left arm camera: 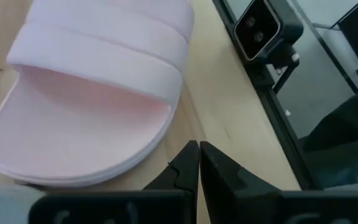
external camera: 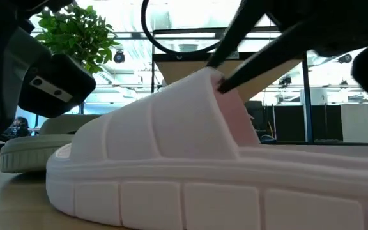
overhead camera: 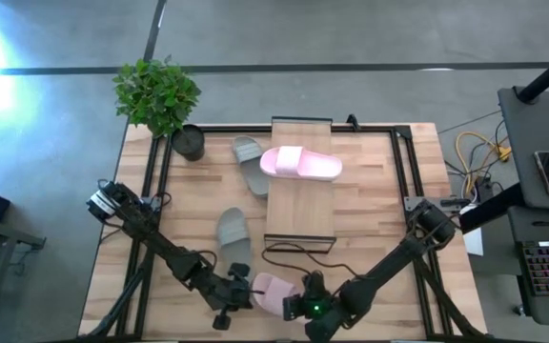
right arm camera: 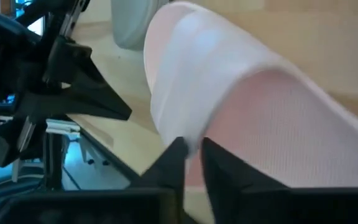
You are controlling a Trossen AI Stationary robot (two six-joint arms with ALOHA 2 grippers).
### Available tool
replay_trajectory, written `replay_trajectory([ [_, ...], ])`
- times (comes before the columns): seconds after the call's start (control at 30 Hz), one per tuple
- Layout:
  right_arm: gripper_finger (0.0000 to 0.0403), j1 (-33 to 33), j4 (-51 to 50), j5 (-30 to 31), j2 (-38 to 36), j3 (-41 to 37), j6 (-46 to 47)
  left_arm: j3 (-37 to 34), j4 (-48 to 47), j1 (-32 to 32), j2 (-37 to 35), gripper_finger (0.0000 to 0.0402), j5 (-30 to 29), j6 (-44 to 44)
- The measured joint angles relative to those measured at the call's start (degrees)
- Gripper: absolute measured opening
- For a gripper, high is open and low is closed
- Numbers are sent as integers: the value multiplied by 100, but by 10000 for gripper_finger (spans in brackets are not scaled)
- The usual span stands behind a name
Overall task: Pick and place slides into the shelf
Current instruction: Put the pink slide on the shelf
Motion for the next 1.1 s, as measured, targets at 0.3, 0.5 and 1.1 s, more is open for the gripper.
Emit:
replay_trajectory([
  [0.3,9,142,-146,103,-65,84,-182,-2,-407,-110,0,0,-3,-290],
  [0.5,9,466,-859,166,-219,546,31,-4,-532,-203,0,0,-1,-302],
  [1.1,47,761,-2455,-401,84,820,1412,0,-517,-200,0,0,-3,-312],
])
